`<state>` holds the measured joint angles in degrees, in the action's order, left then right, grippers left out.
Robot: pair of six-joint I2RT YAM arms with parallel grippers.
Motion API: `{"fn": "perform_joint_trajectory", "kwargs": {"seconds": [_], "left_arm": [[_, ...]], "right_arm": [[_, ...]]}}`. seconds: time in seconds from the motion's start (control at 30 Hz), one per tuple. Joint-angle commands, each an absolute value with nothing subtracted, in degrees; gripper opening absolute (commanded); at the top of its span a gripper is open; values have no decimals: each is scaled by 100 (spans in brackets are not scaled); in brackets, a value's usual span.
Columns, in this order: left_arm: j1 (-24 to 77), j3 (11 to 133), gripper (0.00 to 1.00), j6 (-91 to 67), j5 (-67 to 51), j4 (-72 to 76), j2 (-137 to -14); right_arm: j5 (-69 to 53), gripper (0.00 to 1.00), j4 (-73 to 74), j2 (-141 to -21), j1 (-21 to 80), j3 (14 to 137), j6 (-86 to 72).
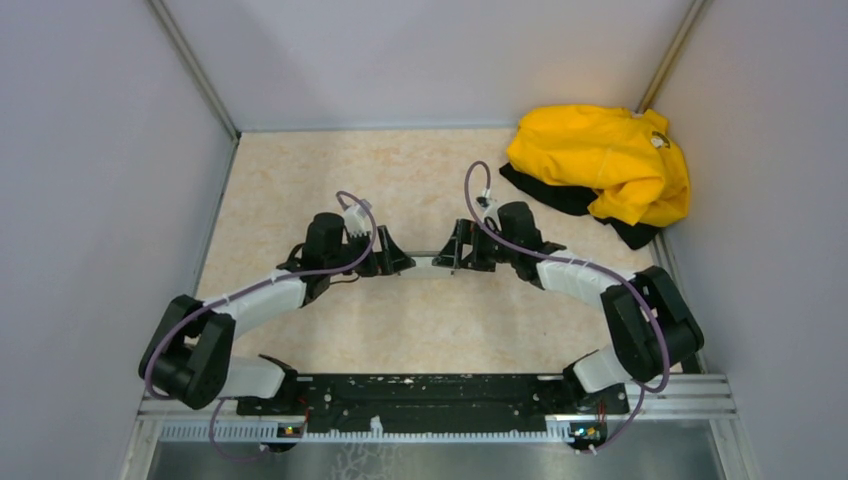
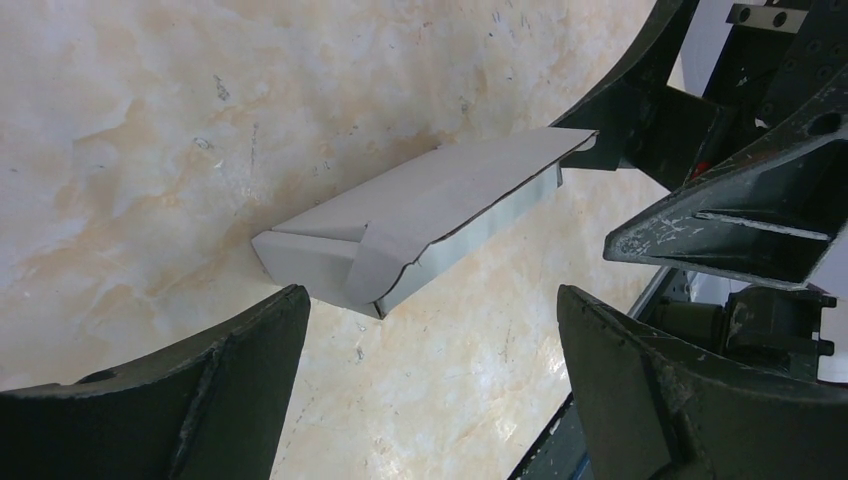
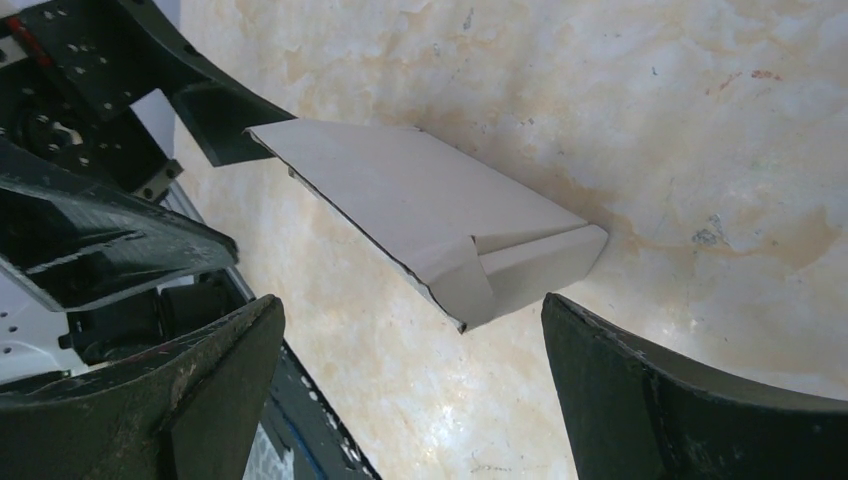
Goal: Fold the paper box
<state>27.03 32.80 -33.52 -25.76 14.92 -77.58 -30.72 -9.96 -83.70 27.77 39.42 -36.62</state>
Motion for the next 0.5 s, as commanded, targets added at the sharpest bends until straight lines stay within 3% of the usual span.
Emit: {"fn": "perform_joint_trajectory", "kwargs": {"seconds": [0.0, 0.27, 0.47], "left_arm": [[2734, 3353, 99, -3163, -2339, 1208, -7202], [2735, 3527, 99, -2771, -1455, 33, -5778], [2733, 3706, 99, -2880, -1615, -644, -5275]], "right_arm": [[-2824, 99, -458, -7756, 2831, 4234, -3150], [-2430, 99, 1145, -6599, 2830, 4336, -2265], [-2219, 99, 2033, -6012, 2830, 4695, -2198]]}}
